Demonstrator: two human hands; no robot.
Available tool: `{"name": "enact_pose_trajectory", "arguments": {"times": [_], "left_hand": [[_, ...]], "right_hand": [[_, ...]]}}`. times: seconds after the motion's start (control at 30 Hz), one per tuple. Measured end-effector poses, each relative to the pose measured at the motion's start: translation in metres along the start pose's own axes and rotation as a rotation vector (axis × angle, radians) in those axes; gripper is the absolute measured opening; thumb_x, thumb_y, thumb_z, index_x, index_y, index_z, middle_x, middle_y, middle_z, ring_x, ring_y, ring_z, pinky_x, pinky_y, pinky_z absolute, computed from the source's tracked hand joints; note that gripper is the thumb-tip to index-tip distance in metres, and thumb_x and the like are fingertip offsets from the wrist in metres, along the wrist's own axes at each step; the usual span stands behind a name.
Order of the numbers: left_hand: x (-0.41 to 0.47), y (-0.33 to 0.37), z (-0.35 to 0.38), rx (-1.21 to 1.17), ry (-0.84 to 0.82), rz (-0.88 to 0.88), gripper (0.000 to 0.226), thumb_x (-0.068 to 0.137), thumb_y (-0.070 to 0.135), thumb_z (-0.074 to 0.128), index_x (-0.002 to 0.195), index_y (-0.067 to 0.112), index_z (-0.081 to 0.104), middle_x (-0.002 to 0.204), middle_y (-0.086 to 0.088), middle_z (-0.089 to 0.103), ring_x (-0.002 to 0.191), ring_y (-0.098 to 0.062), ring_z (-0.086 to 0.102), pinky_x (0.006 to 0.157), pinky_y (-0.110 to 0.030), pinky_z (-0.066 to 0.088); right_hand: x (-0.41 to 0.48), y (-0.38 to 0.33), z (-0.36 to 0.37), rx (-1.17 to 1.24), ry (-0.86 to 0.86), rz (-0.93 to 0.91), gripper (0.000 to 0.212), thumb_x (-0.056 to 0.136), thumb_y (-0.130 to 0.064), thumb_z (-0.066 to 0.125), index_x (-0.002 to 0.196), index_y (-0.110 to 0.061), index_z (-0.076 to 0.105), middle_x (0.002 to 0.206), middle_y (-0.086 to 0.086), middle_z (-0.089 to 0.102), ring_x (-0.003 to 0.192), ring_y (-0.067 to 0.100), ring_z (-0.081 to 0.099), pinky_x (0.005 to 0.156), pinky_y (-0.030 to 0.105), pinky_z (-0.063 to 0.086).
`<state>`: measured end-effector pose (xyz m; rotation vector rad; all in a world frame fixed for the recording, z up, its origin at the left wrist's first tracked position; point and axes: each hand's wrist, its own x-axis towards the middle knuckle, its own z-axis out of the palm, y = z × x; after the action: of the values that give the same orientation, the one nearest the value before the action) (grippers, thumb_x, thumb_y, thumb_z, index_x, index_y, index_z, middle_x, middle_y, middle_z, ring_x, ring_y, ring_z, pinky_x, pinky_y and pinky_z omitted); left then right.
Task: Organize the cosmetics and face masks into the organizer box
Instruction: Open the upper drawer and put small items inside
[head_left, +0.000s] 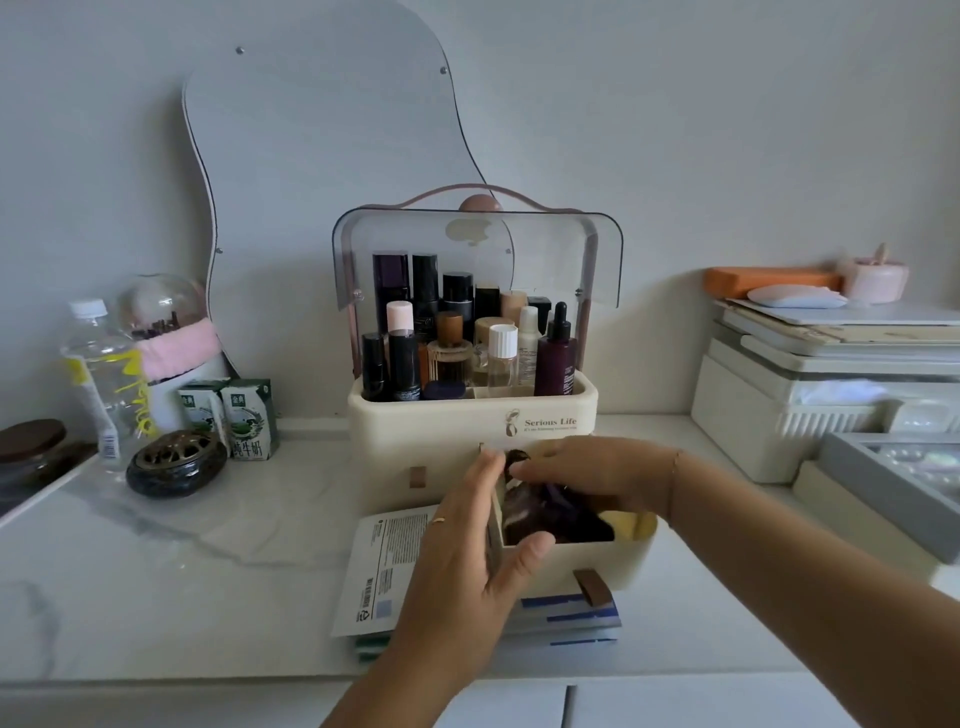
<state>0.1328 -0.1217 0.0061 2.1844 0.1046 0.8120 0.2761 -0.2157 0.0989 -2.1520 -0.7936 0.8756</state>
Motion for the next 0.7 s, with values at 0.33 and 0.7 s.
{"name": "enact_pose_trajectory", "arguments": {"times": [0.33,0.7], "left_hand": [[0.001,-0.014,-0.009,0.094,-0.010,0.019,0.076,0.073,0.084,0.038,0.140,0.051,0.025,0.152,0.034,0.012,0.140,0.010,0.012,0.110,-0.021,0.019],[-0.007,-0.014,-0.019,0.072,-0.030,-0.090,0.035,0.074,0.062,0.064,0.106,0.050,0.059,0.101,0.039,0.063,0.095,0.014,0.060,0.082,-0.014,0.049]], "right_hand": [[-0.050,0.054,0.002,-0.209,0.725,-0.478,0.056,0.070,-0.069,0.045,0.118,-0.043,0.049,0.113,-0.034,0.045,0.100,-0.015,0.050,0.084,0.014,0.041],[-0.038,0.116,0.002,0.226,0.364,-0.442,0.086,0.048,-0.057,0.085,0.124,-0.035,0.050,0.117,-0.018,0.065,0.109,0.005,0.063,0.092,0.031,0.053]]}}
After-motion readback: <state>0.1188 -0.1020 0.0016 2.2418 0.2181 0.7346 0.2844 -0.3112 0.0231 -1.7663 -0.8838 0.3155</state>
